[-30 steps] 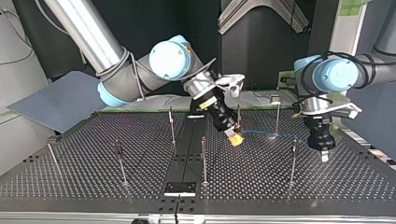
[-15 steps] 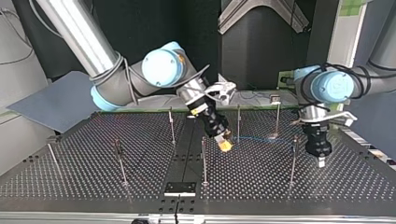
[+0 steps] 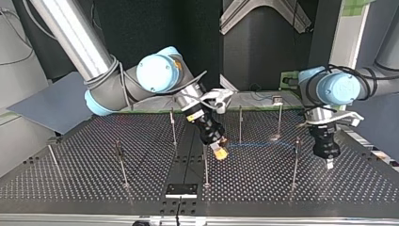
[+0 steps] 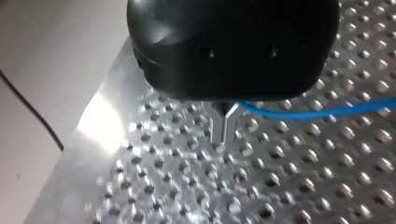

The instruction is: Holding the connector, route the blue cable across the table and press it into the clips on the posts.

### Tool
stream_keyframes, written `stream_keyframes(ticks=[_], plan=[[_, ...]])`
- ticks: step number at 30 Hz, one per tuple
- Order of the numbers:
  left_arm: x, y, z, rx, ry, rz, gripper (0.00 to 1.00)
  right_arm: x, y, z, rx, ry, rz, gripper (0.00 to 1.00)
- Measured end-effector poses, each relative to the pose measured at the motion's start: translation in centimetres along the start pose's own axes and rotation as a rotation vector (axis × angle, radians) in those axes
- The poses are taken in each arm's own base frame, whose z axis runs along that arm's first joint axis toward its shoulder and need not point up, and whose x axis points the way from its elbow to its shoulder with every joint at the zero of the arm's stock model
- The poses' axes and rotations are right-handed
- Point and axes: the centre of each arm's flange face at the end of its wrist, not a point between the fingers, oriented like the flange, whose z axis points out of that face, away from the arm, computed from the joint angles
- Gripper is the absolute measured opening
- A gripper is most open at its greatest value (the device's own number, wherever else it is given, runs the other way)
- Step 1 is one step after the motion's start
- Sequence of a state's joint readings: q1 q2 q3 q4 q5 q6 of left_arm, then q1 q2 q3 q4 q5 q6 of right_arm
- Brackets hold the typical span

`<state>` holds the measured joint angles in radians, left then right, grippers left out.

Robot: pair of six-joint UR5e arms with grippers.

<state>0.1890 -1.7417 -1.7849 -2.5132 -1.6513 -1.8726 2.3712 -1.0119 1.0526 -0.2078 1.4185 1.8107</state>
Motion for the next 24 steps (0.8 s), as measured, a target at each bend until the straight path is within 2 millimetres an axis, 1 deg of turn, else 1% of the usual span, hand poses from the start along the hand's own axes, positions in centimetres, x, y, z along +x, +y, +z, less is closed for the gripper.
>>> stream_keyframes(ticks=[2,3,4,5,6,7,8,9,10,11,12,17,19,24], plan=[[0.1,0.4,-0.2,-0.028,0.012,0.003,0.02,0.0,-0.1,0.0,0.001,0.0,0.001,0.0],[0.1,0.5,-0.3,-0.041,0.018,0.005,0.18,0.0,-0.2,0.0,0.001,-0.001,0.001,0.0],[0.2,0.6,-0.4,-0.053,0.024,0.006,0.29,-0.1,-0.4,0.0,0.0,-0.002,0.002,0.0],[0.3,0.8,-0.6,-0.069,0.032,0.008,0.29,-0.2,-0.5,0.0,-0.002,-0.005,0.003,0.0],[0.3,0.9,-0.7,-0.081,0.039,0.011,0.43,-0.2,-0.6,-0.1,-0.005,-0.007,0.003,0.0],[0.4,1.0,-0.8,-0.091,0.046,0.013,0.64,-0.3,-0.7,-0.1,-0.009,-0.009,0.003,0.0],[0.6,1.1,-1.1,-0.105,0.056,0.016,0.64,-0.4,-0.8,-0.2,-0.015,-0.012,0.003,0.0],[0.7,1.2,-1.4,-0.116,0.064,0.018,0.84,-0.5,-0.9,-0.2,-0.02,-0.014,0.003,0.0],[0.8,1.3,-1.7,-0.126,0.073,0.019,0.95,-0.5,-1.0,-0.2,-0.023,-0.016,0.004,0.0],[0.9,1.4,-2.1,-0.14,0.084,0.021,0.95,-0.6,-1.1,-0.3,-0.028,-0.019,0.004,0.0],[1.0,1.5,-2.6,-0.151,0.092,0.023,1.0,-0.7,-1.2,-0.3,-0.031,-0.021,0.004,0.0],[0.9,1.8,-5.3,-0.196,0.139,0.015,1.0,-1.0,-1.5,-0.5,-0.05,-0.032,0.005,0.0],[0.8,1.6,-6.1,-0.192,0.153,0.004,1.0,-1.1,-1.7,-0.5,-0.051,-0.035,0.005,0.0],[0.8,0.3,-9.0,-0.146,0.207,-0.042,1.0,-1.4,-2.2,-0.6,-0.054,-0.046,0.004,0.0]])
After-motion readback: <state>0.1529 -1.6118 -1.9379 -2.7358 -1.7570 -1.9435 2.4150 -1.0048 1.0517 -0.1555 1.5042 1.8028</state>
